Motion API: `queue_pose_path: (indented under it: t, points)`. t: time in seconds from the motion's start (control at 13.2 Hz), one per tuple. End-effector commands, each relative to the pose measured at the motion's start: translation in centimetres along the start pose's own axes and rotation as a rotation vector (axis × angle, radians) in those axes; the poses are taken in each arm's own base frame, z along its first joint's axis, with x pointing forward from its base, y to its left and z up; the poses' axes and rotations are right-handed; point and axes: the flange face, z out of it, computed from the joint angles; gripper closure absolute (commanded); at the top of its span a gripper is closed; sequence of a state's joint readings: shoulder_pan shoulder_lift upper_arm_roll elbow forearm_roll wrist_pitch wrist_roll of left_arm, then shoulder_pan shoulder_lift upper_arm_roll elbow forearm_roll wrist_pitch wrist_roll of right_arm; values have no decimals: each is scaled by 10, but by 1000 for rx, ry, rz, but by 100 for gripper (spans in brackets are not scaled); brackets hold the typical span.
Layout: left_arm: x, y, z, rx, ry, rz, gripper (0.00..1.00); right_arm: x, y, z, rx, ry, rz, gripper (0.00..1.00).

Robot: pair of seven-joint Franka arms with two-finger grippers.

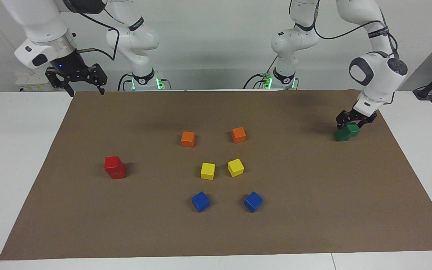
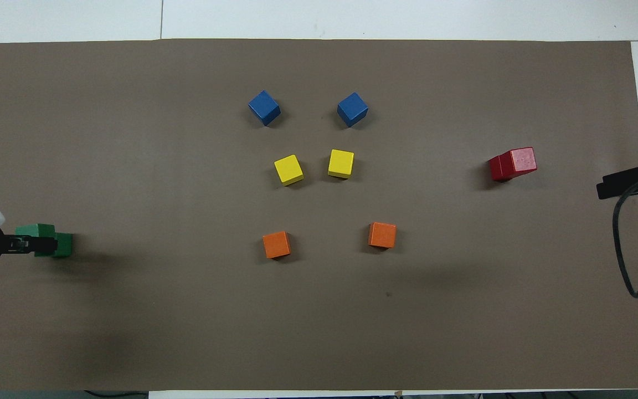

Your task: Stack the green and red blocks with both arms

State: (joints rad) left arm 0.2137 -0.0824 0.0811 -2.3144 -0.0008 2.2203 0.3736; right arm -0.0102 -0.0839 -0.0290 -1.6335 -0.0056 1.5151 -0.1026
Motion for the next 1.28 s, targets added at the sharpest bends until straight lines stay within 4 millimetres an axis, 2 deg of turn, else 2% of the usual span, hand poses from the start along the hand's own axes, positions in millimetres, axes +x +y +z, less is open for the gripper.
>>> queue_pose_path:
  t: [0.0,0.23,0.38,0.53,0.6,0.91,1.21]
  points:
    - [20,0,-77,8,-30,31,0,-5,1,2,-19,13,20,0]
    - [15,18,-147,21,6,11,0,-6,1,4,-19,1,21,0]
    - [20,27,-192,18,-7,0,0,-8,0,2,-19,2,38,0]
    - [27,59,-218,22,-10,-106,0,-8,0,3,-19,1,50,0]
    - [30,76,-229,25,-7,-145,0,-8,0,3,-17,-1,50,0]
    - [35,112,-246,29,-4,-88,0,-9,2,3,-17,-5,56,0]
    - [39,118,-256,9,-33,-78,0,-8,1,3,-17,1,55,0]
